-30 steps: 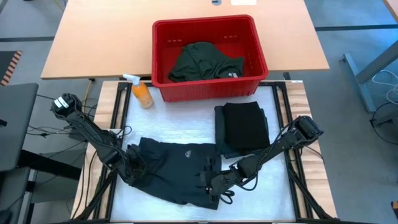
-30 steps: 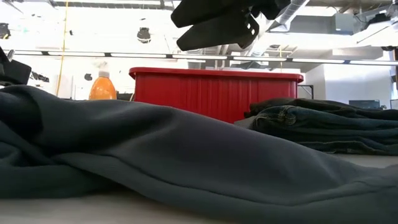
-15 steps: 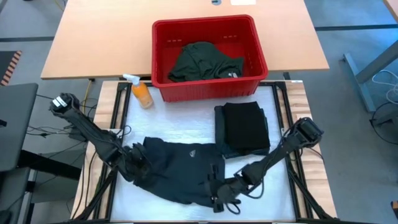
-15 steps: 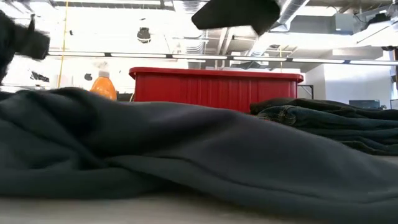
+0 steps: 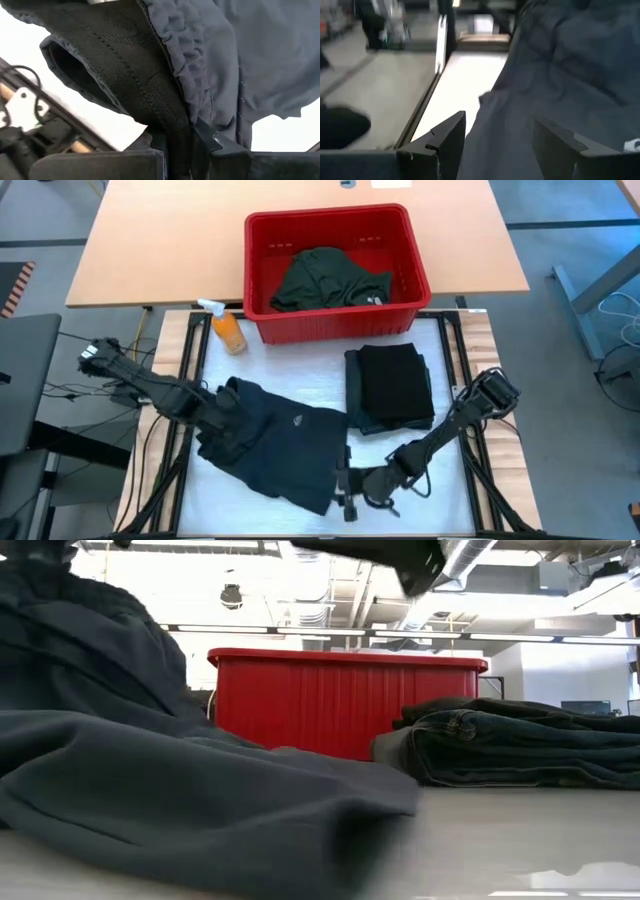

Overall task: Fold Laundry from Bin
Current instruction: Fold the black shorts

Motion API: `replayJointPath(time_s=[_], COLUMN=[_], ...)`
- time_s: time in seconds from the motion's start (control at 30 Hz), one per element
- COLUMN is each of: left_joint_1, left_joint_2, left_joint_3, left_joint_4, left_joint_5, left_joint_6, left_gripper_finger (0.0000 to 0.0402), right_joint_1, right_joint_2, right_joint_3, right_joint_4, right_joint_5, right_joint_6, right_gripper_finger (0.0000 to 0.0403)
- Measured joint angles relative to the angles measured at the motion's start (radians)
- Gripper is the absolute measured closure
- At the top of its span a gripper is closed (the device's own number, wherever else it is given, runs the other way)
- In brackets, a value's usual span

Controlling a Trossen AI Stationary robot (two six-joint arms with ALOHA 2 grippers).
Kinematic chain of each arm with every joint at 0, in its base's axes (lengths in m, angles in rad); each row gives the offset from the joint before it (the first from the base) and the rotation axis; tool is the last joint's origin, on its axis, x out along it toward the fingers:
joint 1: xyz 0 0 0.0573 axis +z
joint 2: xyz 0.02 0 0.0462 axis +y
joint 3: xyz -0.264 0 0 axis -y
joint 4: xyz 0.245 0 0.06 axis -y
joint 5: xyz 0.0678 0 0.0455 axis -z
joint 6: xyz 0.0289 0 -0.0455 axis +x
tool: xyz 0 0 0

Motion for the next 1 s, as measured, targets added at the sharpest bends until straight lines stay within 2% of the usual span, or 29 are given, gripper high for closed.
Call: replayJointPath(time_s=[0.13,0.33,0.4,0.47,0.63,0.83,1.0], left_joint_1=[0.046,0.067,0.068,0.068,0.085,0.108,0.114], left_joint_2=[0.139,0.432,0.512,0.602,0.801,1.007,1.111], left_joint_3=[0.120,0.370,0.449,0.550,0.746,0.902,1.012], left_joint_4=[-0.072,-0.224,-0.208,-0.217,-0.220,-0.219,-0.223], left_joint_5=[0.043,0.060,0.083,0.097,0.119,0.198,0.247], left_joint_6=[0.112,0.284,0.320,0.366,0.429,0.485,0.507], left_gripper_finger=[0.0380,0.0380,0.0380,0.0380,0.0380,0.0371,0.0371], right_joint_1=[-0.036,-0.050,-0.043,-0.026,0.011,0.076,0.125], right_joint_2=[0.000,0.000,-0.005,-0.033,-0.143,-0.182,-0.128], right_joint_3=[-0.098,-0.113,-0.113,-0.114,-0.114,-0.114,-0.114], right_joint_4=[0.199,0.154,0.092,-0.055,-0.405,-0.492,-0.515], right_joint_5=[0.000,-0.001,-0.001,0.004,0.026,0.017,0.011], right_joint_6=[-0.007,0.007,-0.011,-0.019,0.126,0.164,0.213], right_gripper_finger=[0.0163,0.0163,0.0163,0.0163,0.0165,0.0184,0.0203])
